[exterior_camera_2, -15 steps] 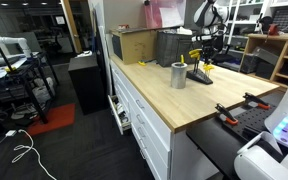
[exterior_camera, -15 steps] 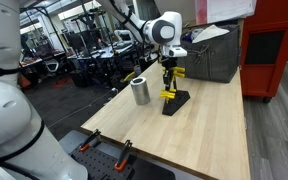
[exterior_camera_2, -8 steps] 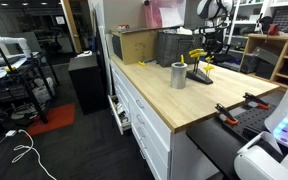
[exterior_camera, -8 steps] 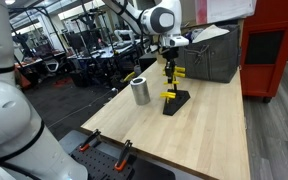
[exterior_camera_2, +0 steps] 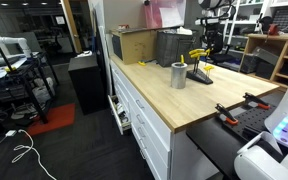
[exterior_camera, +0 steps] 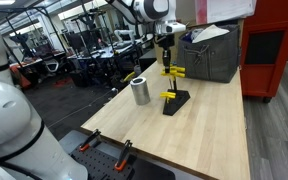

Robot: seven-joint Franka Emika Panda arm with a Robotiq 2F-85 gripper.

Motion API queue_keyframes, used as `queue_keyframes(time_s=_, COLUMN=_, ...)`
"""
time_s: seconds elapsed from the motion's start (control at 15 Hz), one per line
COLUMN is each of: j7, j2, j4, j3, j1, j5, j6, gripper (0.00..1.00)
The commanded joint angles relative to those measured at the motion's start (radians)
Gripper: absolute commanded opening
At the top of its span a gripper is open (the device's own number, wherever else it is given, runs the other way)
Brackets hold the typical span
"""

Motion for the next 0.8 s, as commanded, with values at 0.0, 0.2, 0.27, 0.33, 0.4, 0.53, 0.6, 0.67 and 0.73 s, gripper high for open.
queue_keyframes(time_s=0.0, j7=-0.052, j2=-0.082, j4=-0.038, j3=0.026, j1=0.008, j5=-0.003, j6=-0.031, gripper=0.04)
queue_keyframes(time_s=0.2, j7=-0.072, j2=-0.117, j4=-0.047, j3=0.051, j1=0.023, j5=-0.007, j6=-0.031, gripper=0.04)
queue_keyframes(time_s=0.27, j7=-0.073, j2=-0.122, j4=-0.043, j3=0.059, j1=0.028, j5=-0.007, j6=-0.032, gripper=0.04)
queue_keyframes(time_s=0.33, j7=-0.075, j2=-0.124, j4=-0.039, j3=0.067, j1=0.034, j5=-0.006, j6=-0.034, gripper=0.04)
queue_keyframes(time_s=0.4, j7=-0.074, j2=-0.122, j4=-0.031, j3=0.076, j1=0.041, j5=-0.007, j6=-0.033, gripper=0.04)
queue_keyframes(time_s=0.53, j7=-0.074, j2=-0.113, j4=-0.017, j3=0.092, j1=0.052, j5=-0.005, j6=-0.04, gripper=0.04)
queue_keyframes(time_s=0.6, j7=-0.077, j2=-0.107, j4=-0.012, j3=0.1, j1=0.057, j5=-0.003, j6=-0.044, gripper=0.04)
queue_keyframes(time_s=0.67, j7=-0.081, j2=-0.102, j4=-0.008, j3=0.108, j1=0.063, j5=-0.001, j6=-0.05, gripper=0.04)
queue_keyframes(time_s=0.73, j7=-0.087, j2=-0.101, j4=-0.005, j3=0.117, j1=0.068, j5=0.0, j6=-0.058, gripper=0.04)
